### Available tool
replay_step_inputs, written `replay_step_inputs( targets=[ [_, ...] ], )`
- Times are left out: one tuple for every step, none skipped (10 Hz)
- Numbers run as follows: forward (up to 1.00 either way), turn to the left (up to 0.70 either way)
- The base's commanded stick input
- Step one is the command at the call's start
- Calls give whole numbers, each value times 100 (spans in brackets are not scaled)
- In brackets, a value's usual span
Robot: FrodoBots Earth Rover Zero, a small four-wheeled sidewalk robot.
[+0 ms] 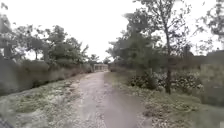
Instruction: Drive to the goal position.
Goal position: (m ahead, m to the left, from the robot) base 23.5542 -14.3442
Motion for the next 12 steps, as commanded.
replay_step_inputs(
  targets=[
    [70, 0],
    [70, 0],
    [70, 0],
    [70, 0],
    [70, 0],
    [70, 0],
    [70, 0],
    [70, 0],
    [70, 0],
    [70, 0],
    [70, 0],
    [70, 0]
  ],
)
